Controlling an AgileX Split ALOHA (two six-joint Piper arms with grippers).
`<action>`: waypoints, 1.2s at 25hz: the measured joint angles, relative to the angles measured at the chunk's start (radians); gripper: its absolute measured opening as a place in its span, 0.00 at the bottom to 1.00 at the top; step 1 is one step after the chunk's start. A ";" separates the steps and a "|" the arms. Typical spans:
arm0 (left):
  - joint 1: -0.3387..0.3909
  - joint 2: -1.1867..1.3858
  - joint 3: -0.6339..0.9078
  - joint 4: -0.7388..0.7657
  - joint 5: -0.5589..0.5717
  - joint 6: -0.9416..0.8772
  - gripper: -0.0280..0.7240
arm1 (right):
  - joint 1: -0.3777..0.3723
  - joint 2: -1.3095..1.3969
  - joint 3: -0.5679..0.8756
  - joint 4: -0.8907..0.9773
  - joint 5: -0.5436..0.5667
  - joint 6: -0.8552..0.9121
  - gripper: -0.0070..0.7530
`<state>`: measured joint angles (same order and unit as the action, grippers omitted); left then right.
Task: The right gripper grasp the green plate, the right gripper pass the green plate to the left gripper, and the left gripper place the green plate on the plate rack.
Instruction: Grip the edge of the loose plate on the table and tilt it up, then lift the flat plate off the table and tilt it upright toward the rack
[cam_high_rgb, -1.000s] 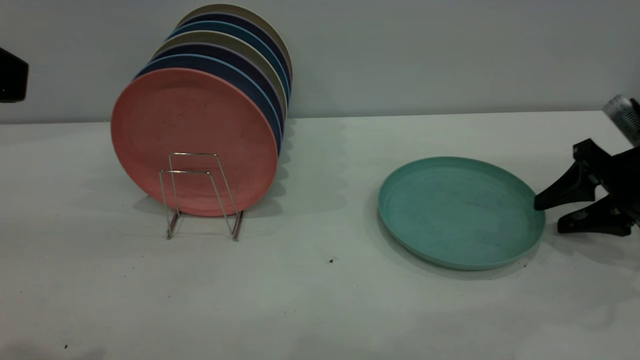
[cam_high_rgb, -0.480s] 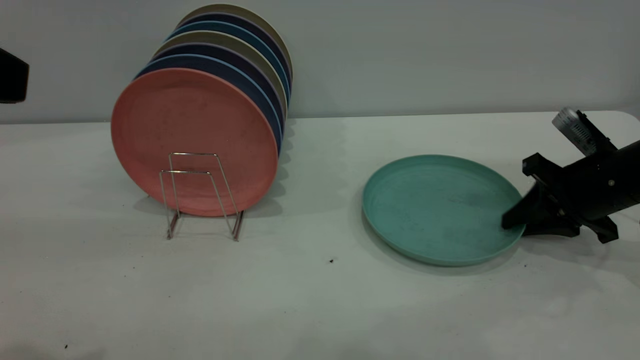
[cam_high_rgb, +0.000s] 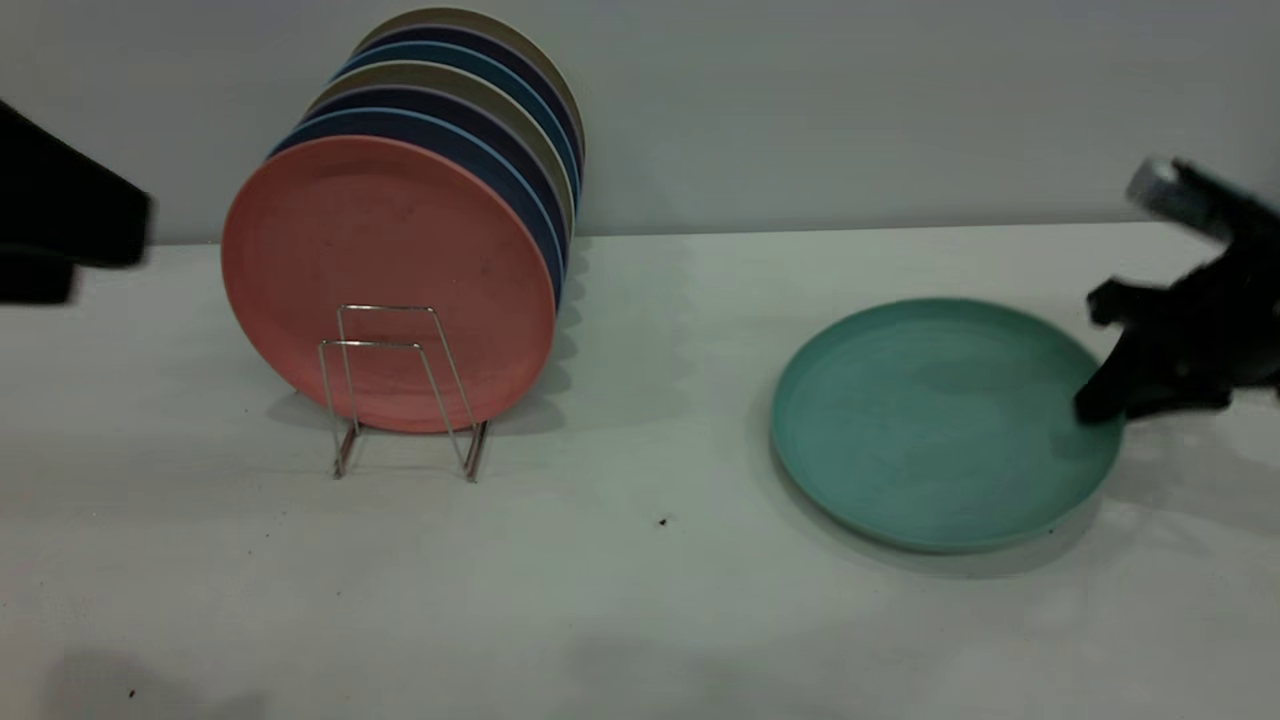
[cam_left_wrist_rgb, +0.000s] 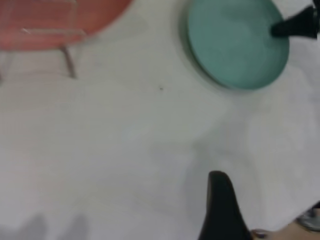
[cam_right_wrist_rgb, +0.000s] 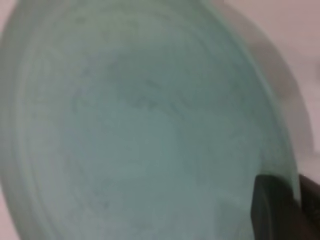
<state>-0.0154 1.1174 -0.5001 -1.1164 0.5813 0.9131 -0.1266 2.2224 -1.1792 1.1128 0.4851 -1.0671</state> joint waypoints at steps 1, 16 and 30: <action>0.000 0.034 0.000 -0.050 0.007 0.048 0.70 | 0.004 -0.025 0.000 -0.046 0.000 0.025 0.03; 0.000 0.527 -0.079 -0.515 0.081 0.500 0.69 | 0.215 -0.141 0.000 -0.128 0.176 0.079 0.03; 0.000 0.655 -0.127 -0.511 0.093 0.508 0.69 | 0.399 -0.142 -0.020 0.144 0.283 -0.024 0.03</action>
<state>-0.0154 1.7719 -0.6267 -1.6272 0.6748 1.4214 0.2724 2.0808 -1.1994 1.2573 0.7686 -1.0908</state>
